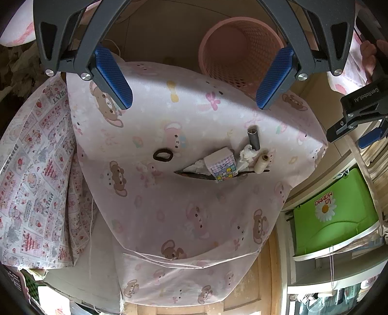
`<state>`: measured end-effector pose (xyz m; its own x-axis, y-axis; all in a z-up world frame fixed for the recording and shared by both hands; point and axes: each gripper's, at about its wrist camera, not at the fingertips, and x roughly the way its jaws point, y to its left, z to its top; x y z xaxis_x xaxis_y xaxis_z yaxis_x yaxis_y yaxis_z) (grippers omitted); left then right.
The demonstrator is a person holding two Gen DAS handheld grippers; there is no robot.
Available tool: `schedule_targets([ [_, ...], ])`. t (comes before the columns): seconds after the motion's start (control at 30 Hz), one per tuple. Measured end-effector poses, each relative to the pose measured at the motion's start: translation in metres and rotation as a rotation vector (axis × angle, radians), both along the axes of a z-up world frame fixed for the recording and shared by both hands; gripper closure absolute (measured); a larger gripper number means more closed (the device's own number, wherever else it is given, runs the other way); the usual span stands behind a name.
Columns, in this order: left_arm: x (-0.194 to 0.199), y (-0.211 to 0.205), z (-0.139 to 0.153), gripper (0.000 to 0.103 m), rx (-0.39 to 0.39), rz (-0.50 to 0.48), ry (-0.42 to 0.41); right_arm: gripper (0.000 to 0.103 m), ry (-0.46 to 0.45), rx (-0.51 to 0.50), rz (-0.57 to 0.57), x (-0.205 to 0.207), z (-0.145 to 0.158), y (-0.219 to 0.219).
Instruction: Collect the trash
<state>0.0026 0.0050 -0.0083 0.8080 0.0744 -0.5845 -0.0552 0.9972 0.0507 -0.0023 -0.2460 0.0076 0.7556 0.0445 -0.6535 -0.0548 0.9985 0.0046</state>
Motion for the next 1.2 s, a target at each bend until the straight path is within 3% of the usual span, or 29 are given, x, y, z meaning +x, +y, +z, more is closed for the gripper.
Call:
schedule_targets([
  [0.43, -0.0032, -0.0018, 0.0015, 0.001, 0.036, 0.011, -0.02, 0.0, -0.005, 0.015, 0.005, -0.0003, 0.0009, -0.0006],
  [1.2, -0.0011, -0.0042, 0.0031, 0.001, 0.034, 0.009, -0.011, 0.0, 0.006, 0.021, 0.003, 0.0012, -0.0009, -0.0004],
])
